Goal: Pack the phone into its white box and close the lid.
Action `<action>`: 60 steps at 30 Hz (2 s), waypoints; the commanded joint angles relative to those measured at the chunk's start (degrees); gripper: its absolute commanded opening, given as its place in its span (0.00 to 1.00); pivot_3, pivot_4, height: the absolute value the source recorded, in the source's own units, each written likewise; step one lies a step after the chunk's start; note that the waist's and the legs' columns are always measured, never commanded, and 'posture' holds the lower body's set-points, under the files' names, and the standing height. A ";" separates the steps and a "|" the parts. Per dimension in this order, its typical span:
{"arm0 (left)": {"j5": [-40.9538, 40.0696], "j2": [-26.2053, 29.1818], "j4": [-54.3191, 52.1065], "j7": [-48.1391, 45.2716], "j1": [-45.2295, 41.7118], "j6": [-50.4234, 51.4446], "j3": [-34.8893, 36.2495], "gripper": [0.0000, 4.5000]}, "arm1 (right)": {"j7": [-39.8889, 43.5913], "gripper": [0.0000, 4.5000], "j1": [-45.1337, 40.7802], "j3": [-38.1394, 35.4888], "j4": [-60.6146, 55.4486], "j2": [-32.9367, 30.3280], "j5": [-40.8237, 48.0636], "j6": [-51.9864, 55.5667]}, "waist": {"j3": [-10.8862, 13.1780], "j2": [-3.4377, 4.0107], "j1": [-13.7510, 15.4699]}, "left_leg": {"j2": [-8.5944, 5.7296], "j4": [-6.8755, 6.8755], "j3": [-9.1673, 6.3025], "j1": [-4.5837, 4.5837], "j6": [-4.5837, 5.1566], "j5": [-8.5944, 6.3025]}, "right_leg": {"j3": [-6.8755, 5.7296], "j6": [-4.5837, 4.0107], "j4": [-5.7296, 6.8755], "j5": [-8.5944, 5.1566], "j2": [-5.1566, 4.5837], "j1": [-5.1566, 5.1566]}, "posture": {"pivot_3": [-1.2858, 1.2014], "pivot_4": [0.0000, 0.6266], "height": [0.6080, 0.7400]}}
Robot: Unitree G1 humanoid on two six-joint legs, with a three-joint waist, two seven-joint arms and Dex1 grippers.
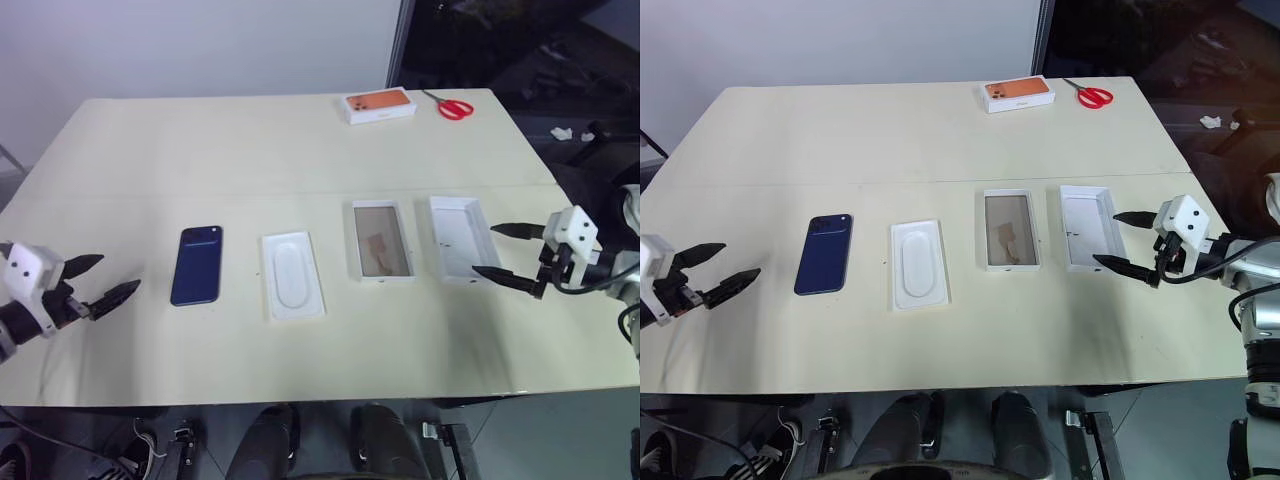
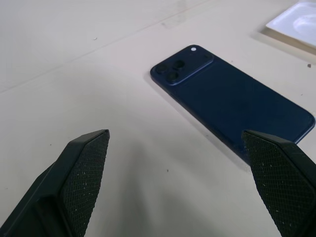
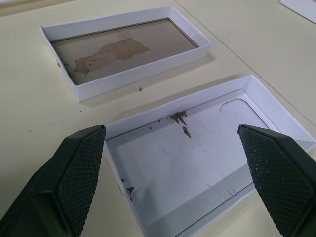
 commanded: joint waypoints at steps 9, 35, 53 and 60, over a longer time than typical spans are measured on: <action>-18.04 -6.64 -23.01 16.78 -5.43 33.69 -4.00 1.00 | -6.30 1.00 -3.53 6.99 -21.08 7.80 1.51 9.79 | -0.01 0.00 0.08 | -0.01 0.05 -0.01 0.00 0.00 0.00 | 0.00 0.02 0.06 0.01 0.03 -0.01 | 0.52 0.24 1.00; -42.15 -31.86 -16.72 46.88 -13.27 52.20 -8.85 1.00 | -8.70 1.00 -3.65 14.65 -25.77 14.11 -0.34 9.79 | -0.06 -0.08 0.32 | -0.07 0.20 -0.06 0.05 -0.04 0.03 | -0.03 0.02 0.13 0.01 0.07 0.12 | 0.52 0.24 1.00; -44.27 -35.21 -13.84 48.79 -12.12 50.80 -9.31 0.73 | -5.50 1.00 -1.53 16.39 -28.58 12.21 -0.96 10.99 | -0.09 -0.08 1.40 | -0.09 0.23 -0.06 0.06 -0.03 0.02 | -0.03 0.02 0.10 0.01 0.05 0.17 | 0.52 0.24 1.00; -46.49 -35.61 -12.66 50.16 -11.96 50.60 -8.61 0.01 | -5.78 1.00 -1.42 16.44 -28.73 12.33 -1.81 10.43 | -0.13 -0.03 1.43 | -0.09 0.22 -0.06 0.08 -0.02 0.02 | -0.04 0.02 0.10 0.01 0.04 0.20 | 0.52 0.24 1.00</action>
